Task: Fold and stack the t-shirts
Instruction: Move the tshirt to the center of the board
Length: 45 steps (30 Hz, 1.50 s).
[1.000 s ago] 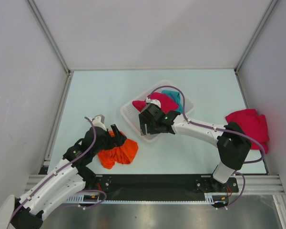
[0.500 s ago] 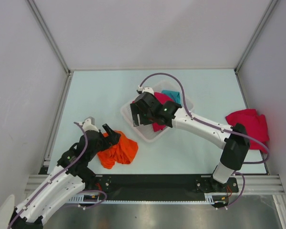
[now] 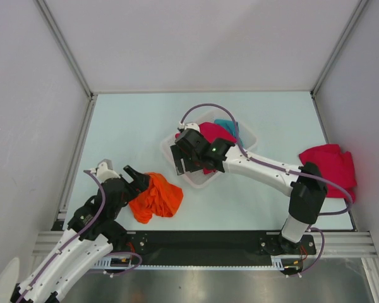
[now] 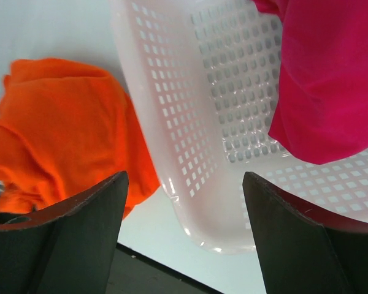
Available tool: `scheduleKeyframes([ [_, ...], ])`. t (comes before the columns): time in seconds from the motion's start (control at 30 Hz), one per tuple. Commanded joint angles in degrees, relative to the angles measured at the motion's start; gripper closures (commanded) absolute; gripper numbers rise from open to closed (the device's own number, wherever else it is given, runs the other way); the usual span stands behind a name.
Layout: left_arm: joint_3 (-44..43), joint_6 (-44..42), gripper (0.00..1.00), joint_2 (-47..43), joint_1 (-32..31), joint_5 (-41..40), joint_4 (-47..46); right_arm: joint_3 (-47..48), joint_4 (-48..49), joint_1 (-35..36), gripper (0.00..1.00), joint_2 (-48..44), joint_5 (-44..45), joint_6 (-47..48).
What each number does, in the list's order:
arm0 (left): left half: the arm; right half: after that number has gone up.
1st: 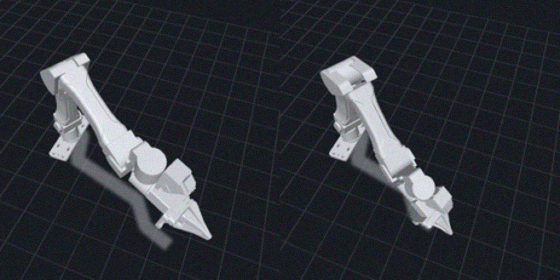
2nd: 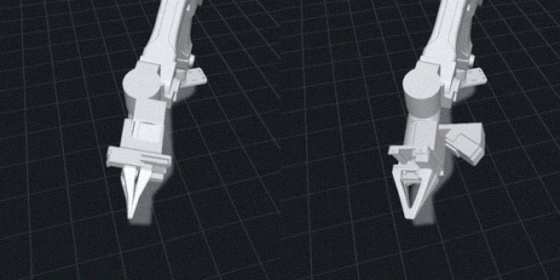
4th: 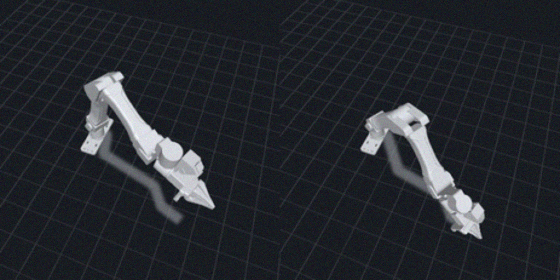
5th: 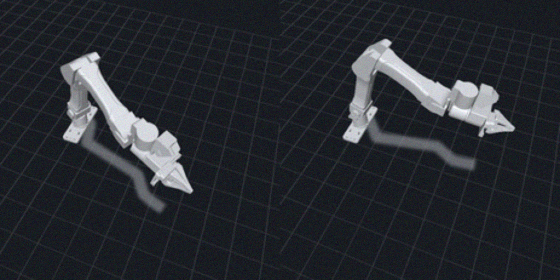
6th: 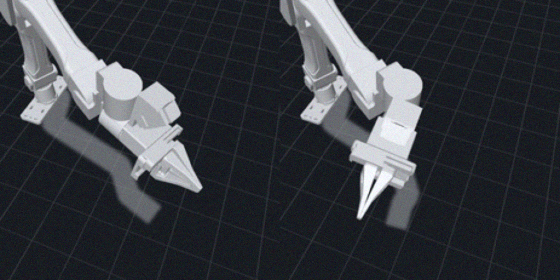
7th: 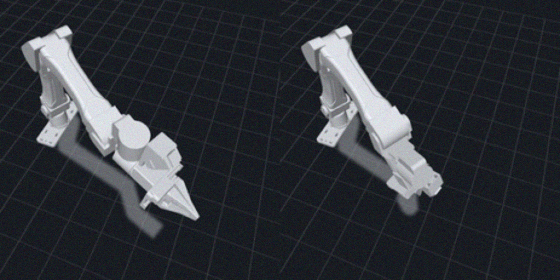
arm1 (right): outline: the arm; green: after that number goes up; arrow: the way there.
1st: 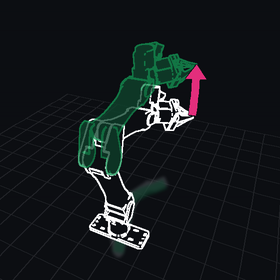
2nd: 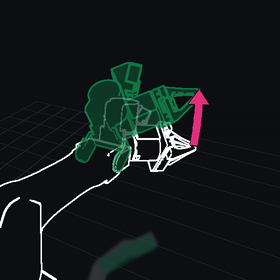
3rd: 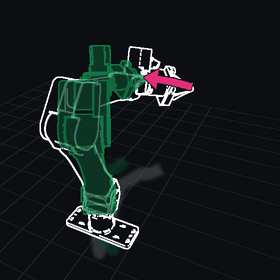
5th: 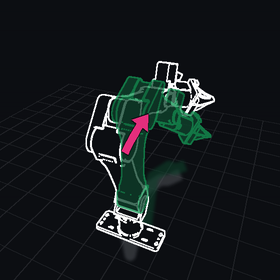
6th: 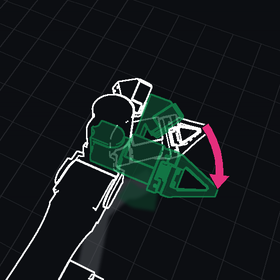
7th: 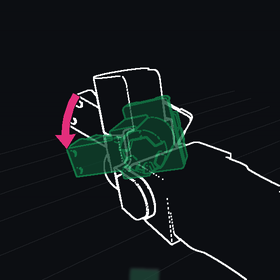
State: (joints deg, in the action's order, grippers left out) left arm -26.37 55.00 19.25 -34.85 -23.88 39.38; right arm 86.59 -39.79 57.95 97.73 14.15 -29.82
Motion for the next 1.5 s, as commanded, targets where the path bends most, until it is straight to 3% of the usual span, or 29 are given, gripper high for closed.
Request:
scheduleKeyframes([
  [0.0, -2.8, 0.3, 0.01, -0.2, -0.2, -0.8, 0.5, -3.2, 3.3, -0.6, 0.18, 2.5, -0.7, 1.1],
  [0.67, -4.5, -0.6, 0.0, -2.1, -0.2, 3.4, 0.4, -2.1, 2.4, -0.5, 0.2, 8.1, 1.0, 1.4],
  [0.73, -4.6, -0.9, 0.01, -1.8, -0.2, 3.9, 0.2, -1.4, 2.2, -1.0, 0.29, 8.7, 1.6, 1.8],
  [0.77, -4.5, -1.0, 0.0, -1.4, -0.1, 4.4, 0.3, -1.4, 2.3, -1.7, 0.38, 9.1, 1.6, 2.1],
  [0.8, -4.4, -1.2, 0.0, -1.3, -0.1, 5.2, 0.1, -1.5, 2.9, -2.3, 0.69, 9.3, 1.8, 2.2],
  [0.83, -4.3, -1.2, 0.0, -1.3, -0.1, 5.6, -0.1, -1.9, 3.3, -2.8, 0.88, 9.4, 2.1, 2.0],
  [0.87, -4.0, -1.3, 0.01, -1.3, -0.1, 6.0, -0.2, -2.0, 3.6, -4.3, 1.0, 9.8, 2.9, 1.7],
  [1.07, -3.0, -1.0, 0.01, -3.0, -0.1, 8.1, 0.0, -7.0, 9.4, -13.0, 1.0, 12.0, -1.0, 1.0],
  [1.23, -3.5, -1.6, 0.01, -3.0, -0.2, 11.8, -1.1, -8.3, 12.5, -25.8, 1.0, 13.6, -4.6, 1.1],
  [1.47, -4.7, -2.3, 0.02, -0.7, -0.1, 15.0, -2.7, -2.4, 10.6, -40.4, 1.0, 17.4, -5.7, 0.9],
])
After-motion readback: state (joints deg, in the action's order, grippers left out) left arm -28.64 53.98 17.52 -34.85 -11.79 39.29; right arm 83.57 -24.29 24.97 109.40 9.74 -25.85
